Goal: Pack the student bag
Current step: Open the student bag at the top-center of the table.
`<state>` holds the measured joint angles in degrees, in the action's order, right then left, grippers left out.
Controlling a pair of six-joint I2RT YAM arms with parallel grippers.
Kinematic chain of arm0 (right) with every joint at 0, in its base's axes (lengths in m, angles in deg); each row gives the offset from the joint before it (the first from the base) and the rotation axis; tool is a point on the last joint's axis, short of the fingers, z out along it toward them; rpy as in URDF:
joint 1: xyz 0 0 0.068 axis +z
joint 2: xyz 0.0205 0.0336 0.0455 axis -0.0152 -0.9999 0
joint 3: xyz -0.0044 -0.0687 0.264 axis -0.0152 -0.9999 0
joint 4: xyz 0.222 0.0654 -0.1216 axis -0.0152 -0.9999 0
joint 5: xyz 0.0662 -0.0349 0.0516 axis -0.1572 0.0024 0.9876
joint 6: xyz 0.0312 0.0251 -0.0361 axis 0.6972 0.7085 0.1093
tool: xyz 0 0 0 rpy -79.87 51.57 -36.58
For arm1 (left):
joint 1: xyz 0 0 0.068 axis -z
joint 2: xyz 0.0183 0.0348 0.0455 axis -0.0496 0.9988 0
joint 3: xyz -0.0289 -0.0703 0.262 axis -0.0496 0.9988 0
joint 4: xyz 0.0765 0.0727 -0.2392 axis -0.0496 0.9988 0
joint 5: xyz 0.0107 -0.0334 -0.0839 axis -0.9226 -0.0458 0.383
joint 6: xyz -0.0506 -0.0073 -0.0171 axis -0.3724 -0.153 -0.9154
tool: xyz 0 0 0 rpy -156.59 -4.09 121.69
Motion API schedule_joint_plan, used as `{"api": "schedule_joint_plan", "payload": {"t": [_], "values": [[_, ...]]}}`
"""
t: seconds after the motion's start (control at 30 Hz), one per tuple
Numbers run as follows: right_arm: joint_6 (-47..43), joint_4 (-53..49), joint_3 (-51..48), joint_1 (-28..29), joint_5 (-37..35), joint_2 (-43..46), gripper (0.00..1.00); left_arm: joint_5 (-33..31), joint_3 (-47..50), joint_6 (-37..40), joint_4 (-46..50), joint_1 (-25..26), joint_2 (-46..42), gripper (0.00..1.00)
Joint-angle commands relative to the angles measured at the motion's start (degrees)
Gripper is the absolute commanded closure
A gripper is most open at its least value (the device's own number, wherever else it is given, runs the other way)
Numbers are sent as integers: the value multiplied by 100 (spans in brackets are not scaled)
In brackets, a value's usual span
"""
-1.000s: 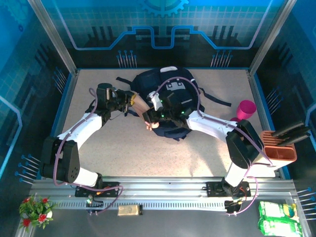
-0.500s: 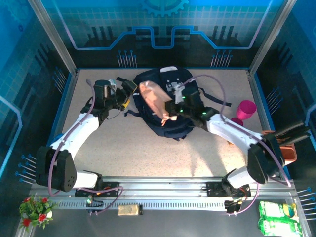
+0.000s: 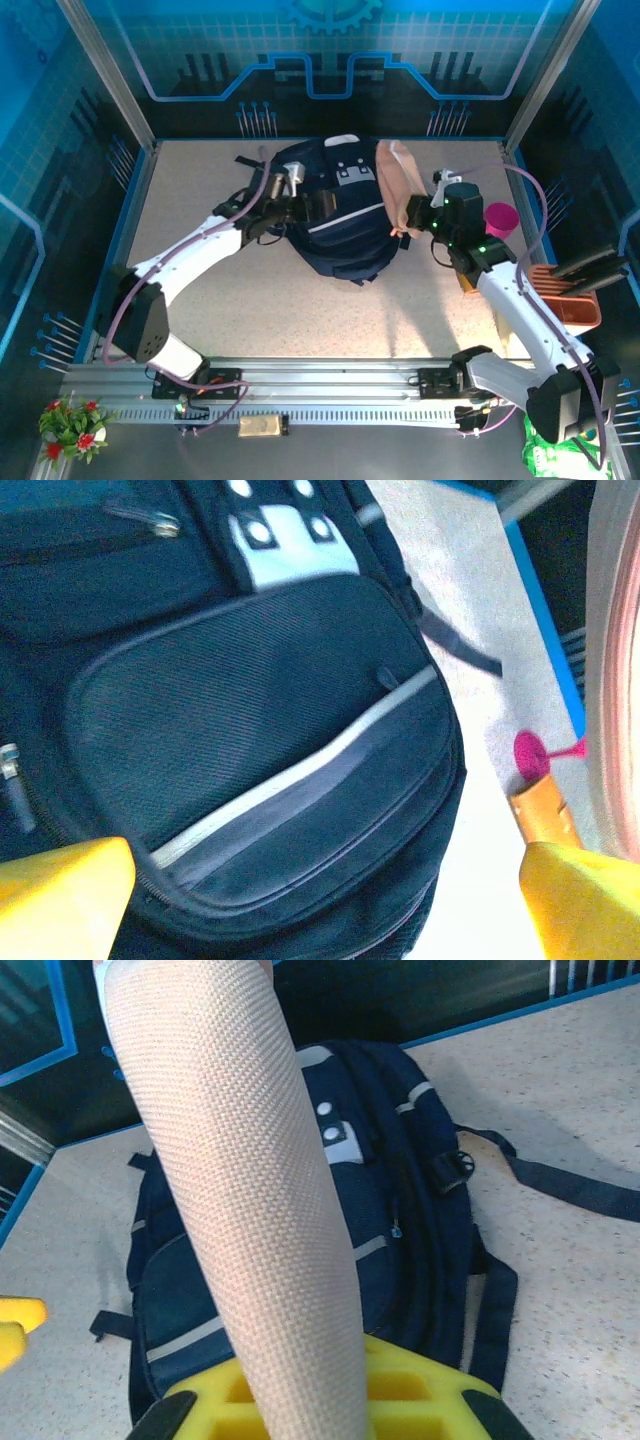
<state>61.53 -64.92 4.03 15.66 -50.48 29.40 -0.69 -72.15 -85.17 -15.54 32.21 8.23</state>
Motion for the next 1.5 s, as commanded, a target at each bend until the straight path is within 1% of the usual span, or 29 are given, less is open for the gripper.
{"api": "schedule_joint_plan", "payload": {"t": [0.0, 0.17, 0.27, 0.33, 0.47, 0.57, 0.63, 0.73, 0.8, 0.87, 1.07, 1.27, 1.37, 1.47], "values": [[111, -404, -192, -190, 42, 219, 97, 251, -404, 1156, 154, 221, 386, 1], [149, -628, -280, -526, 315, 442, 97, 255, -858, 2187, 460, 563, 868, 1], [158, -747, -290, -690, 413, 544, 97, 233, -1251, 2797, 1001, 701, 1096, 1], [167, -764, -310, -762, 466, 603, 97, 93, -1508, 3129, 1372, 753, 1256, 2], [186, -731, -305, -837, 534, 593, 97, -349, -1996, 3606, 1996, 910, 1601, 8], [225, -698, -313, -889, 582, 574, 97, -767, -2278, 3921, 2273, 1080, 1893, 15], [260, -685, -332, -919, 595, 575, 97, -1067, -2488, 4034, 2426, 1149, 2110, 23], [298, -687, -360, -964, 618, 593, 97, -1292, -2824, 4201, 2682, 1213, 2426, 33], [316, -686, -386, -993, 632, 617, 97, -1350, -2986, 4344, 2806, 1236, 2603, 39], [336, -685, -407, -1012, 652, 635, 97, -1392, -3138, 4469, 2917, 1254, 2774, 43], [298, -580, -422, -1037, 856, 651, 97, -1711, -3523, 4574, 3125, 1251, 3209, 43], [307, -570, -427, -1034, 841, 635, 96, -1791, -3777, 4614, 3213, 1253, 3506, 44], [307, -588, -431, -1041, 818, 637, 96, -1928, -3894, 4575, 3272, 1263, 3592, 48], [291, -621, -436, -1040, 773, 675, 96, -2018, -3972, 4520, 3279, 1256, 3584, 57]]}}
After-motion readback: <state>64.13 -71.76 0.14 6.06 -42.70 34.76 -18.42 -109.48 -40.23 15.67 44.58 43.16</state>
